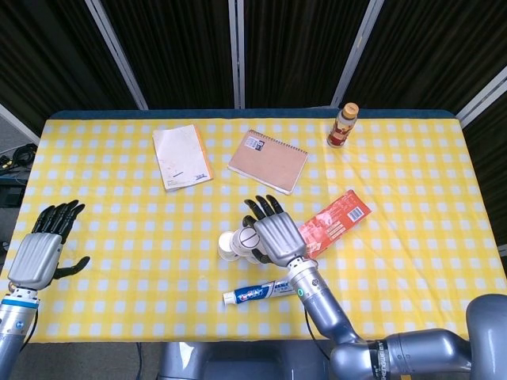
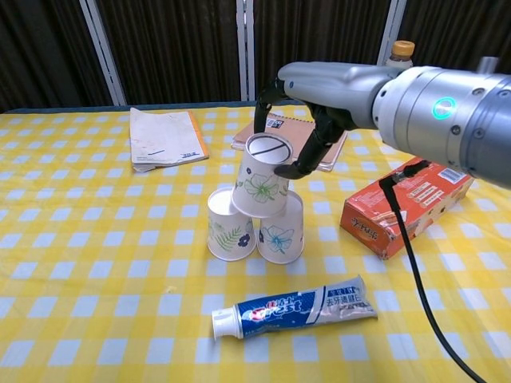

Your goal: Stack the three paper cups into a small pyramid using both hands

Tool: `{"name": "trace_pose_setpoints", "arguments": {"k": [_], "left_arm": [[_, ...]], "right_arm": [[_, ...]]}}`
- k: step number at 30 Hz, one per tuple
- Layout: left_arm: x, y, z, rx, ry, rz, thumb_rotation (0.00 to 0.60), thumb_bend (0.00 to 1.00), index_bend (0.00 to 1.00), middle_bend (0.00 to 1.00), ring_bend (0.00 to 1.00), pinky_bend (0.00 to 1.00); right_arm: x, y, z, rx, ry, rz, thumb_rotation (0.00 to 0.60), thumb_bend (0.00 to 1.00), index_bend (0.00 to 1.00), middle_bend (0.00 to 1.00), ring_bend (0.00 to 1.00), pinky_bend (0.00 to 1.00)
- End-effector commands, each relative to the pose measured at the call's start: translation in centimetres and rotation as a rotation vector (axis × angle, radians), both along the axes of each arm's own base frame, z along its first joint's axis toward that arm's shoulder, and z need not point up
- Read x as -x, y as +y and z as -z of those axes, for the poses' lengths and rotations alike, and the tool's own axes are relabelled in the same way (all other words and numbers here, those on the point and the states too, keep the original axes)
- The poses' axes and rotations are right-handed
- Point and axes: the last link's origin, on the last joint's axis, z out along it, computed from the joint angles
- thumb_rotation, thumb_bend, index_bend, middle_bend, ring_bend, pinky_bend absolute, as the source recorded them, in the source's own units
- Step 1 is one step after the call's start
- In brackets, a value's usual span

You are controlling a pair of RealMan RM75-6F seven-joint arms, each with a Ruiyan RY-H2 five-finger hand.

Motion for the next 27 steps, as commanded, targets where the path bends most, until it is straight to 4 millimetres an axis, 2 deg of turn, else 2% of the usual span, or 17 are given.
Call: {"name": "trace_pose_setpoints", "arguments": {"k": [1,6,13,17,22,27], "left_arm": [[0.0,0.0,0.0,0.0,-0.002,-0.002,0.6,0.25,0.0,0.0,0.0,0.0],[0.1,0.1,0.0,0.003,-0.004,-0.003,0.6,0.25,0.0,0.0,0.0,0.0],[0.1,0.2,0.0,0.003,-0.004,-0.006,0.6,0.25,0.0,0.0,0.0,0.0],[0.1,0.2,0.0,0.0,-0.006,-0.007,0.6,0.25,0.0,0.0,0.0,0.0],[0.2,0.2,-0.1,-0.002,-0.005,-0.009,0.6,0.25,0.0,0.0,0.0,0.0],[0.2,0.1,0.0,-0.002,0.002,-0.01,0.6,0.25,0.0,0.0,0.0,0.0]], "right_arm": [[0.1,-0.1,0.2,-0.002,-0.001,0.005,0.6,0.25,0.48,0.09,0.0,0.04],[0.2,-0.2,0.4,0.006,0.006,0.004,0.6,0.25,0.47,0.09,0.0,0.04],[-0.2,0.3,0.7,-0.012,-0.016,0.0,0.6,0.16,0.26,0.0,0.0,0.01],[-0.4,0.4,0.5,-0.005,-0.027,-0.008,0.6,0.14,0.2,0.0,0.0,0.01],[-0.3,0.7,-0.4,0.019,-0.029,-0.015,0.6,0.14,0.18,0.0,0.0,0.01],[1.3,1.6,-2.7,0.07,-0.04,-0.022,0.6,0.14,0.18,0.0,0.0,0.0]]}}
